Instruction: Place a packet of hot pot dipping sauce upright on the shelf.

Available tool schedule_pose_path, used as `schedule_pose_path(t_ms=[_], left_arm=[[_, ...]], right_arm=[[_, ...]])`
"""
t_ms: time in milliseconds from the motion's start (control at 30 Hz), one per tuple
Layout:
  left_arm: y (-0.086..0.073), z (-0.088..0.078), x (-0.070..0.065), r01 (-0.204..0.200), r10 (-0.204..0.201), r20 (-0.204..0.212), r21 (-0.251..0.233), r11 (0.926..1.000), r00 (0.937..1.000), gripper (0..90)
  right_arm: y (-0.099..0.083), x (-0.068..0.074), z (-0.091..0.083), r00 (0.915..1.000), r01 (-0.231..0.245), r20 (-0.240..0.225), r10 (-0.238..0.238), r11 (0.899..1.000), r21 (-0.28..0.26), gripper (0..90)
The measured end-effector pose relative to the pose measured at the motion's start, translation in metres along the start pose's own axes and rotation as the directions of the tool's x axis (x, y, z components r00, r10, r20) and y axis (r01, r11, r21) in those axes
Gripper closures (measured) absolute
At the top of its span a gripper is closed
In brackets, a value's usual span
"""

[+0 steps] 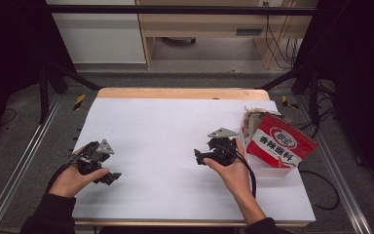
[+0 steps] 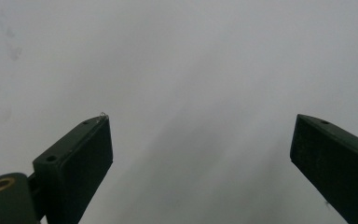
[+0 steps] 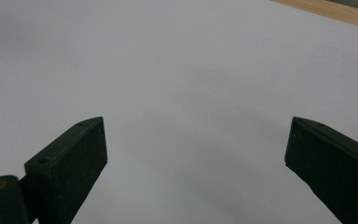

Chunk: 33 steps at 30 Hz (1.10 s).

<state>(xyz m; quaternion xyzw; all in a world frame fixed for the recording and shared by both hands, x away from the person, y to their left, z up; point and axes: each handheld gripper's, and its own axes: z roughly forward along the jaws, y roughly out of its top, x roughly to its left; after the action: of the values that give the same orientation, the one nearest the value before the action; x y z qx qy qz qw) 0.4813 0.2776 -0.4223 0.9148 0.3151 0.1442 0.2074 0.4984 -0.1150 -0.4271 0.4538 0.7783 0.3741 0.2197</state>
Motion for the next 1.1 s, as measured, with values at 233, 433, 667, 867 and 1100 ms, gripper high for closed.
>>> schedule_pose_path(t_ms=[233,433,667,867,1100], left_arm=[[0.000,0.000,0.000,-0.001,0.001,0.001,0.002,1.0000,1.0000,5.7],[0.000,0.001,0.000,-0.001,0.001,0.000,0.003,1.0000,1.0000,5.7],[0.000,0.001,-0.001,-0.001,0.001,0.002,0.005,1.0000,1.0000,5.7],[0.001,0.002,-0.002,-0.007,0.007,0.003,0.007,1.0000,1.0000,5.7],[0.002,0.001,-0.003,-0.020,0.020,0.006,0.006,0.9998,0.9998,5.8]], right_arm=[[-0.007,0.004,0.005,1.0000,0.006,0.001,-0.006,1.000,0.002,6.3],[-0.012,0.006,0.010,1.0000,0.006,0.004,-0.006,1.000,0.000,6.6],[-0.019,0.008,0.020,0.9999,0.000,0.011,0.000,1.000,0.009,6.8],[-0.025,0.011,0.023,0.9999,-0.001,0.015,0.001,1.000,0.017,7.0],[-0.037,0.018,0.025,0.9996,0.019,0.018,-0.020,0.998,0.054,6.2]])
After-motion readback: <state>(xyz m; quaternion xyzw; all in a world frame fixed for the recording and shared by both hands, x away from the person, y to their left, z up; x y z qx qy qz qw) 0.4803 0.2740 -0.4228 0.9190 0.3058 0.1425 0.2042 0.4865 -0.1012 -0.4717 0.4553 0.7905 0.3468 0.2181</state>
